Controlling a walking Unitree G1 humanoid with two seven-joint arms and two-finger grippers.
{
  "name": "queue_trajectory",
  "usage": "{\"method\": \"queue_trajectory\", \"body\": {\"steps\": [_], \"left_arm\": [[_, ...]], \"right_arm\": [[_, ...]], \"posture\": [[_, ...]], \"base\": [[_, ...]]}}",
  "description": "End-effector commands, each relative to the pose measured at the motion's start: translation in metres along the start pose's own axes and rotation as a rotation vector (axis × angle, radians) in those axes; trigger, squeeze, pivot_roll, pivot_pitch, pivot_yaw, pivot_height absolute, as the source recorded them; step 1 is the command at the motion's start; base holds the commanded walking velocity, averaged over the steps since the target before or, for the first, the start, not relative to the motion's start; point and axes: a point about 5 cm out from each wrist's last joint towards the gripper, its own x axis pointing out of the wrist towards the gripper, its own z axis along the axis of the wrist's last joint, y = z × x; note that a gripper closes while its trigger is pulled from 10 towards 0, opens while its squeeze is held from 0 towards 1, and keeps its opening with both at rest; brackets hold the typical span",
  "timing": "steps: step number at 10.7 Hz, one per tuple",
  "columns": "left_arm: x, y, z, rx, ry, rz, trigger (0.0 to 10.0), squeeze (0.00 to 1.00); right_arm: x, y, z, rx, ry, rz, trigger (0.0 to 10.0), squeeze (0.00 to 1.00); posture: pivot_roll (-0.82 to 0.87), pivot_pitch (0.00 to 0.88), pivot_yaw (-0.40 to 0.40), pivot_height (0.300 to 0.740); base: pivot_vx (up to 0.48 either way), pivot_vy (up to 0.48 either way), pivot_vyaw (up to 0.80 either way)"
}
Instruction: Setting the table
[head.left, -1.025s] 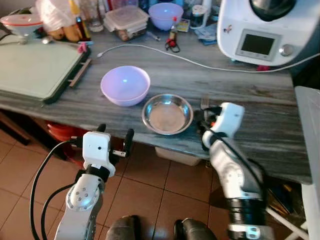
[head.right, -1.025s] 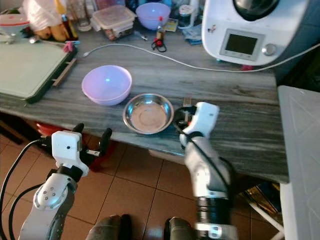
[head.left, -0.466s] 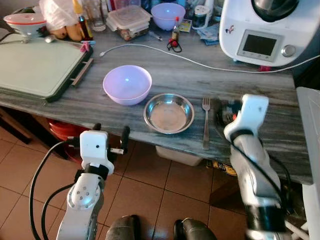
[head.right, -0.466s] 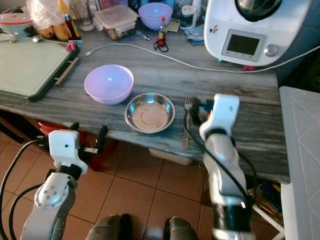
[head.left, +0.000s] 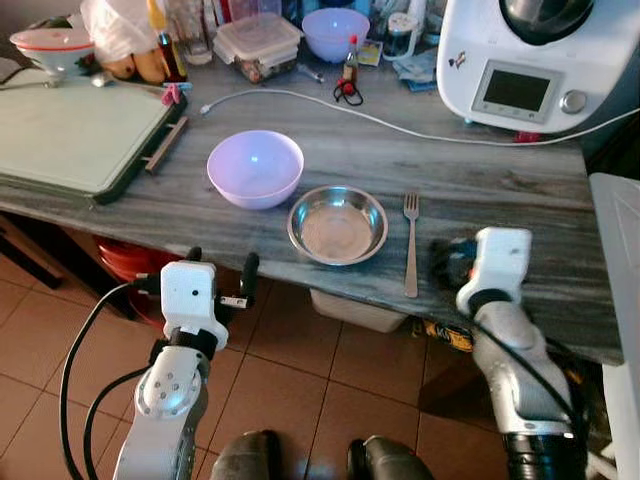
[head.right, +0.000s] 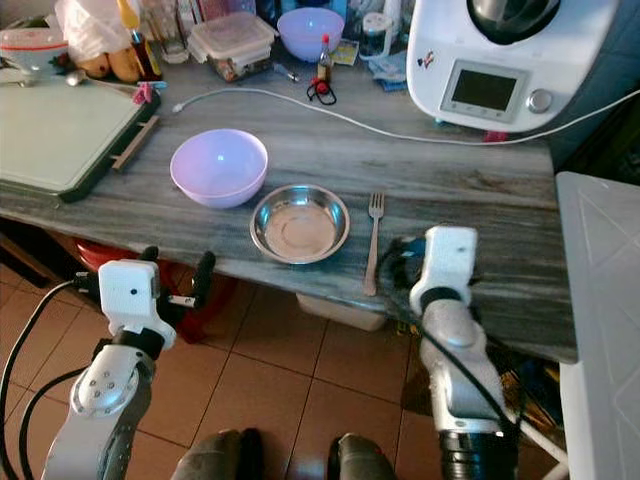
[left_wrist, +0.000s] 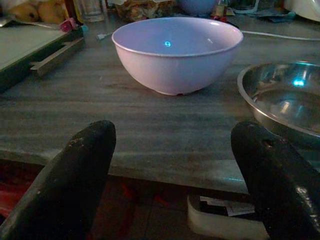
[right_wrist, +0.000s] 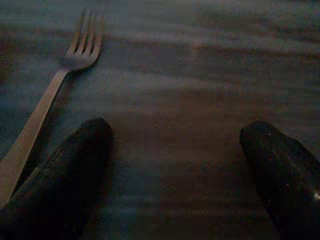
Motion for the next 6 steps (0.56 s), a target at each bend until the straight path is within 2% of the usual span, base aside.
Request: {"method": "queue_trajectory", "body": {"steps": [1,3,6], "left_arm": [[-0.001,-0.001,-0.002,0.000,0.015,-0.006,10.0,0.00],[-0.002,-0.001,-0.003,0.000,0.020,-0.005,10.0,0.00],[-0.002,-0.001,-0.004,-0.001,0.025,-0.004,10.0,0.00]], "right_arm": [[0.000,0.005,-0.007,-0.022,0.044,0.030,10.0,0.31],[0.001,0.014,-0.008,-0.034,0.059,0.087,10.0,0.00],[0.000,0.023,-0.005,-0.035,0.043,0.147,10.0,0.00]], "posture": [[0.00,0.123,0.012,0.740],[0.01,0.126,0.010,0.740],[0.00,0.129,0.010,0.740]], "base": [[0.000,0.000,0.00],[0.000,0.000,0.00],[0.000,0.000,0.00]]}}
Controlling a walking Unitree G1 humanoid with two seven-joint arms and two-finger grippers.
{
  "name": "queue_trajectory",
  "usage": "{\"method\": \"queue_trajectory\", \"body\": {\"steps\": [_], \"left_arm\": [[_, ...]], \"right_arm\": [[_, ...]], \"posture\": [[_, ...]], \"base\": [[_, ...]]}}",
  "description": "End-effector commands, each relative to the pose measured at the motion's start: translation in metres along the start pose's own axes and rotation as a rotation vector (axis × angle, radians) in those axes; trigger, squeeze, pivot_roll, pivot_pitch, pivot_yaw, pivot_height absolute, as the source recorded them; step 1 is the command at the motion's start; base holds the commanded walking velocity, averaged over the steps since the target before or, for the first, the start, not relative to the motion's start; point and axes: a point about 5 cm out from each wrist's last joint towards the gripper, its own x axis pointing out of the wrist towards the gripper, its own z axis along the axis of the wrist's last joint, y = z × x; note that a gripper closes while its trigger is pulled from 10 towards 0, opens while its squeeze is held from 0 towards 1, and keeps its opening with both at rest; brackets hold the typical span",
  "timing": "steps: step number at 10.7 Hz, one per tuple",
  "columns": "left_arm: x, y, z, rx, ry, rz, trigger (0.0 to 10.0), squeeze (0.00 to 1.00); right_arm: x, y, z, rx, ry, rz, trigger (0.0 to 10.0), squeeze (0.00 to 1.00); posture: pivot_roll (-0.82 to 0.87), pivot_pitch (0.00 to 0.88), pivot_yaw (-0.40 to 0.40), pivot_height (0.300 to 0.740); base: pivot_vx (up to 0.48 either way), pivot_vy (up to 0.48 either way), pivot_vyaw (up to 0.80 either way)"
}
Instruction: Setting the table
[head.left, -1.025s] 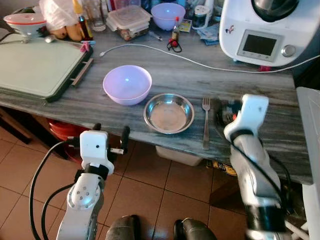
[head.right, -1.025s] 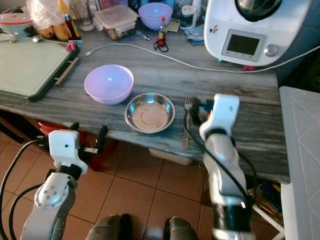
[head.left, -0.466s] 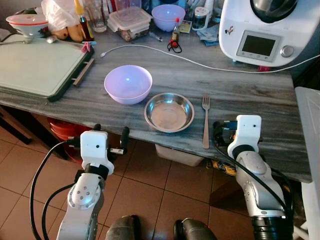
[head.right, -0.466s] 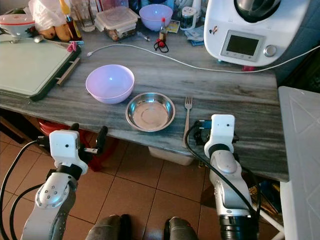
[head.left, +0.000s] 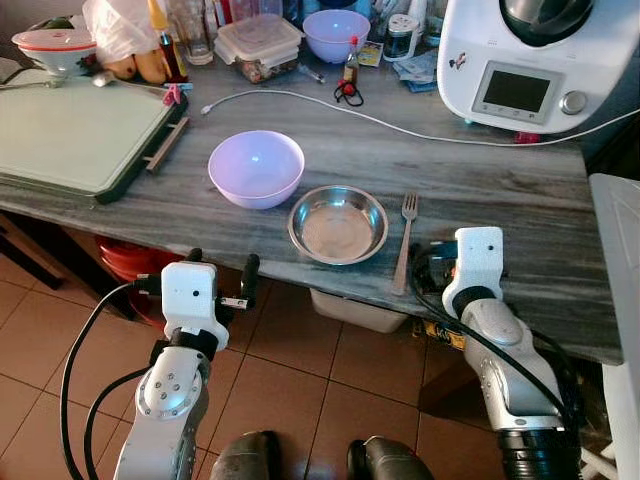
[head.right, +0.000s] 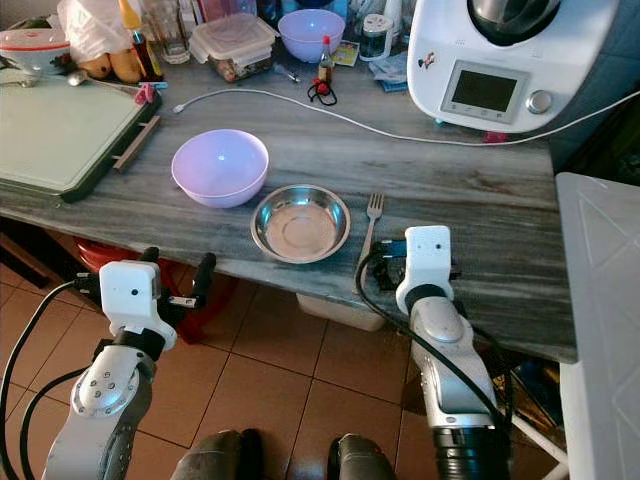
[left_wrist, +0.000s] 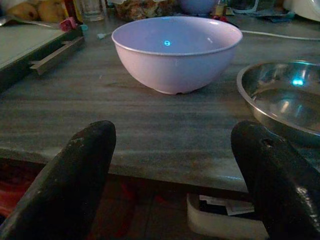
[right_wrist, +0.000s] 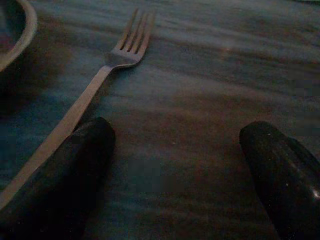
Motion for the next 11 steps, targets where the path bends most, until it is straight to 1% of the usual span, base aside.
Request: {"method": "queue_trajectory", "body": {"steps": [1,3,5,6,7,8,9,10,11], "left_arm": [[-0.002,-0.001,-0.003,0.001,0.022,-0.004,10.0,0.00],[-0.001,-0.001,-0.003,-0.001,0.020,-0.006,10.0,0.00],[-0.002,-0.001,-0.002,-0.003,0.017,-0.006,10.0,0.00],[-0.004,-0.001,-0.001,-0.011,0.016,-0.007,10.0,0.00],[-0.006,0.000,-0.001,-0.012,0.016,-0.008,10.0,0.00],[-0.006,0.002,-0.002,-0.012,0.018,-0.004,10.0,0.00],[-0.007,0.003,-0.002,-0.014,0.018,-0.002,10.0,0.00],[-0.006,0.003,-0.002,-0.013,0.019,-0.001,10.0,0.00],[-0.005,0.002,-0.002,-0.014,0.016,-0.001,10.0,0.00]], "right_arm": [[-0.001,0.007,-0.006,0.001,0.034,0.034,10.0,0.00],[-0.003,0.003,-0.008,0.004,0.038,0.009,10.0,0.00],[-0.008,-0.005,-0.005,-0.004,0.017,-0.022,10.0,0.00],[-0.022,-0.015,0.001,-0.013,-0.049,-0.065,10.0,0.00],[-0.029,-0.018,0.004,-0.038,-0.087,-0.083,10.0,0.00],[-0.038,-0.023,0.007,-0.008,-0.130,-0.106,10.0,0.00],[-0.042,-0.025,0.009,-0.008,-0.154,-0.118,10.0,0.00],[-0.043,-0.024,0.011,0.009,-0.170,-0.120,10.0,0.00],[-0.041,-0.021,0.017,0.007,-0.212,-0.113,10.0,0.00]], "posture": [[0.00,0.128,0.011,0.740],[0.00,0.128,0.010,0.740],[0.00,0.129,0.009,0.740],[0.00,0.128,0.010,0.740],[0.00,0.128,0.011,0.740],[-0.01,0.123,0.013,0.740],[-0.01,0.119,0.016,0.740],[-0.01,0.115,0.018,0.740],[-0.01,0.103,0.021,0.740]], "base": [[0.000,0.000,0.00],[0.000,0.000,0.00],[0.000,0.000,0.00],[0.000,0.000,0.00],[0.000,0.000,0.00],[0.000,0.000,0.00],[0.000,0.000,0.00],[0.000,0.000,0.00],[0.000,0.000,0.00]]}}
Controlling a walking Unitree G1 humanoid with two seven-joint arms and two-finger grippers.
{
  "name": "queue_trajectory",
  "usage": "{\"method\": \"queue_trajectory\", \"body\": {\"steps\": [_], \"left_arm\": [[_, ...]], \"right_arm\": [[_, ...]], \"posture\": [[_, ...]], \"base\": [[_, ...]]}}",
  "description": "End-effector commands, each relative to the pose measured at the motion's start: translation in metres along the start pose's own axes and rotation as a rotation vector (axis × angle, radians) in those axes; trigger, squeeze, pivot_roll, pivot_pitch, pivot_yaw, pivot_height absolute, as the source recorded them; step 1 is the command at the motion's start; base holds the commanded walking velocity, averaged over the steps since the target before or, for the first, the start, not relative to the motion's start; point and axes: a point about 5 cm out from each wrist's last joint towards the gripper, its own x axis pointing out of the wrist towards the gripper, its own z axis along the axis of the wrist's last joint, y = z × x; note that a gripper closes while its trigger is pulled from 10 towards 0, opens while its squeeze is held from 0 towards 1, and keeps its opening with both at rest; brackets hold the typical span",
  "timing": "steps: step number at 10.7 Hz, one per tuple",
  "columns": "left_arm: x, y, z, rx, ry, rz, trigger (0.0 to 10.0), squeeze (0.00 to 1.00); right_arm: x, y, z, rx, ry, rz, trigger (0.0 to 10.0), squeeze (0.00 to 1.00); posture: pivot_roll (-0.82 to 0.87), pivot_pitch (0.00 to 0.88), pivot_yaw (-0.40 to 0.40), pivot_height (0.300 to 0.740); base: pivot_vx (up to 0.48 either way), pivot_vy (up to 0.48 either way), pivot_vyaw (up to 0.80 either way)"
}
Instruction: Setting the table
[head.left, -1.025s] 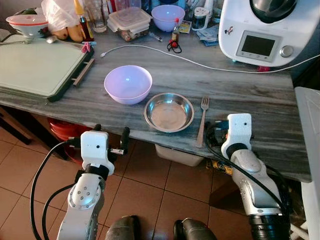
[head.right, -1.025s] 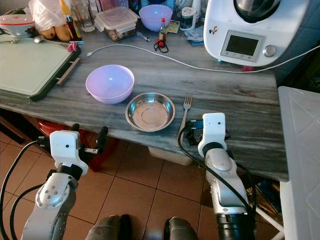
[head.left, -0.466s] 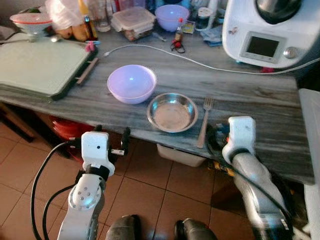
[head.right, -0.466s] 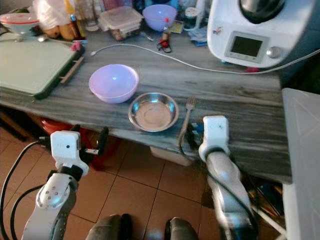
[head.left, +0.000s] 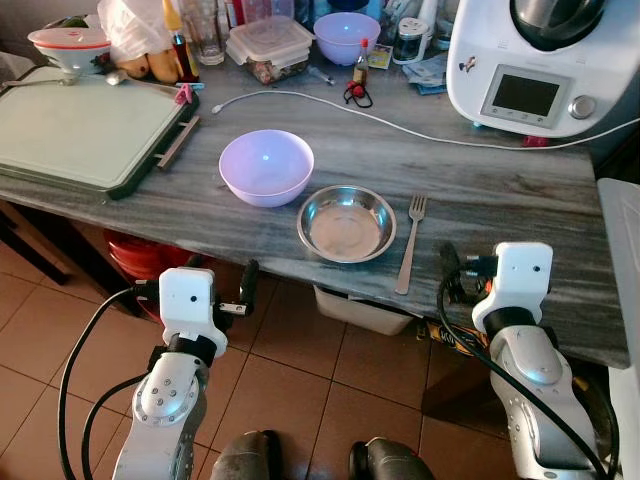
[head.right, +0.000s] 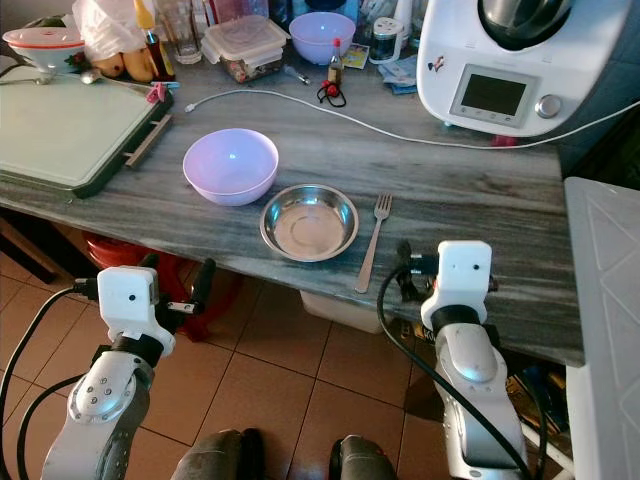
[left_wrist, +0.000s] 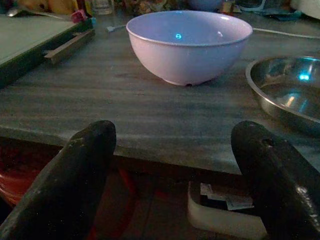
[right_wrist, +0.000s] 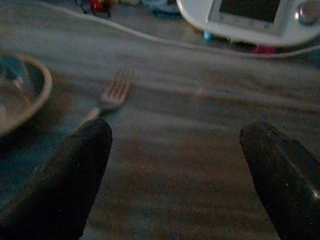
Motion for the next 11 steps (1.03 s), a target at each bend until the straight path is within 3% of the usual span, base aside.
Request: {"method": "queue_trajectory", "body": {"steps": [1,4,7,11], "left_arm": [[0.002,0.002,0.003,0.005,-0.010,0.011,10.0,0.00],[0.014,0.003,0.007,0.008,-0.035,0.013,10.0,0.00],[0.014,0.004,0.003,0.013,-0.029,0.013,10.0,0.00],[0.015,0.003,0.004,0.013,-0.035,0.012,10.0,0.00]], "right_arm": [[0.001,0.000,0.012,0.017,-0.067,-0.008,10.0,0.00],[0.013,0.005,0.016,0.047,-0.095,-0.016,10.0,0.00],[0.015,0.006,0.014,0.052,-0.094,-0.017,10.0,0.00],[0.018,0.008,0.013,0.059,-0.095,-0.012,10.0,0.00]], "posture": [[-0.01,0.086,0.023,0.740],[-0.01,0.053,0.027,0.740],[-0.02,0.043,0.027,0.740],[-0.02,0.051,0.027,0.740]], "base": [[0.000,0.000,0.00],[-0.204,0.000,0.00],[-0.347,0.000,-0.41],[-0.347,0.000,0.00]]}}
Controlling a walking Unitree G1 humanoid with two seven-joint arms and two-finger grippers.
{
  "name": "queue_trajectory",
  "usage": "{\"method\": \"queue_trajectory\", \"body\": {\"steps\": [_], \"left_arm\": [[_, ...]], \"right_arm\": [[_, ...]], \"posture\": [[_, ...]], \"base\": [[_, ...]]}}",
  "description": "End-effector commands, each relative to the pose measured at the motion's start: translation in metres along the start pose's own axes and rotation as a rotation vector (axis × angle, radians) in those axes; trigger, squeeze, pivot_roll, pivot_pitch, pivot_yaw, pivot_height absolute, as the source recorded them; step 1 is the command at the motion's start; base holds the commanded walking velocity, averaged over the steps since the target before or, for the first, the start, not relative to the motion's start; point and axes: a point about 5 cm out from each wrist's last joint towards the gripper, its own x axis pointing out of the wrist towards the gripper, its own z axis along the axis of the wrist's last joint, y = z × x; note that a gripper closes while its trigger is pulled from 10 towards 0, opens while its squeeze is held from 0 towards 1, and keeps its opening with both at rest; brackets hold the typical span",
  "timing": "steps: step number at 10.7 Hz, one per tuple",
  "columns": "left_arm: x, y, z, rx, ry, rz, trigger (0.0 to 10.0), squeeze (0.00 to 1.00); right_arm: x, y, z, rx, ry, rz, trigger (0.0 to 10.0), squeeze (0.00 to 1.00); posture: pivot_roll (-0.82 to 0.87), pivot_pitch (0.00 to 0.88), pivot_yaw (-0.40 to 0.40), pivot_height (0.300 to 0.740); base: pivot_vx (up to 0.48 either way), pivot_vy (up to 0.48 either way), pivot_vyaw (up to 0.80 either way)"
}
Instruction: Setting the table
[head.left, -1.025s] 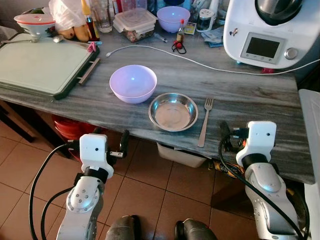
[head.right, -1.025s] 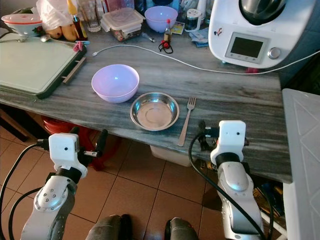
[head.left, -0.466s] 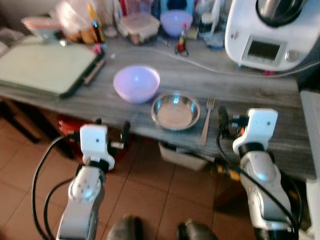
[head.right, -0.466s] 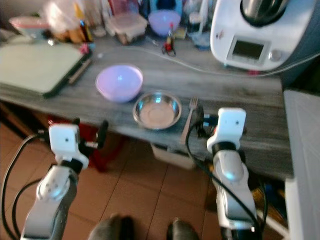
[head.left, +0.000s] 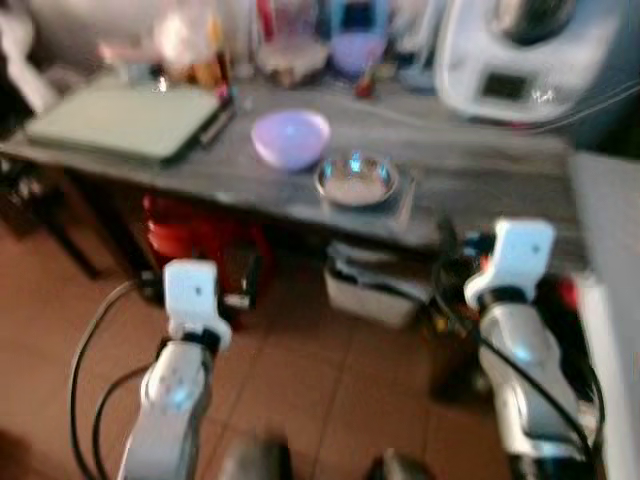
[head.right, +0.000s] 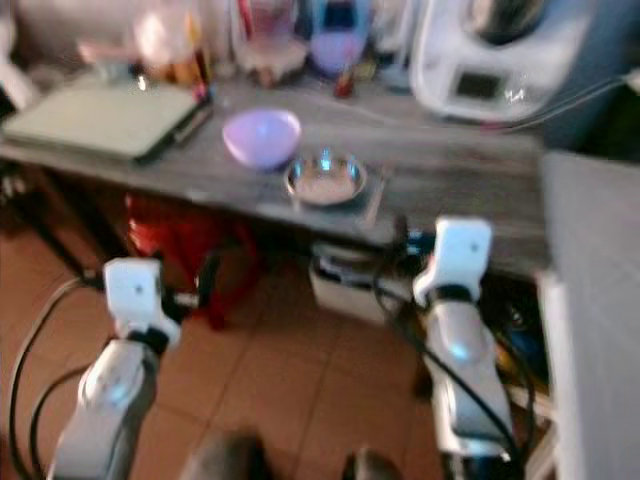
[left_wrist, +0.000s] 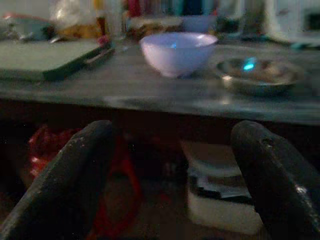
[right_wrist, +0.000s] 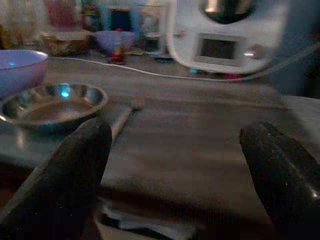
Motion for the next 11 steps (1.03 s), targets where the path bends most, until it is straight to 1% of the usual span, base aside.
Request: {"method": "queue_trajectory", "body": {"steps": [1,4,6,7,8,11], "left_arm": [[-0.0026,0.0035,-0.0011,0.014,0.008,0.016,10.0,0.00],[-0.0034,0.0022,-0.0013,0.014,0.007,0.015,10.0,0.00],[-0.0045,0.0005,-0.0002,0.015,-0.004,0.001,10.0,0.00],[-0.0039,0.0015,-0.0024,0.027,0.007,-0.006,10.0,0.00],[-0.0033,0.0027,-0.0018,0.027,0.003,-0.008,10.0,0.00],[-0.0042,0.0000,-0.0019,0.032,0.000,-0.021,10.0,0.00]], "right_arm": [[0.0001,0.0035,0.0006,0.015,-0.004,0.006,10.0,0.00],[0.0019,0.0032,-0.0004,0.022,0.001,0.003,10.0,0.00],[0.0026,0.0048,-0.0001,0.027,-0.001,0.008,10.0,0.00],[0.0049,0.0060,0.0017,0.027,-0.008,0.015,10.0,0.00],[0.0057,0.0049,0.0022,0.026,-0.011,0.017,10.0,0.00],[0.0064,0.0049,0.0034,0.026,-0.018,0.022,10.0,0.00]], "posture": [[-0.02,0.051,0.027,0.740],[-0.02,0.058,0.025,0.740],[-0.02,0.060,0.025,0.740],[-0.02,0.059,0.025,0.740],[-0.02,0.058,0.023,0.740],[-0.03,0.063,0.031,0.740]], "base": [[-0.349,0.000,0.00],[-0.343,0.000,-0.55],[0.000,0.000,0.00],[0.000,0.000,0.00],[0.000,-0.289,0.00],[0.000,-0.480,0.00]]}}
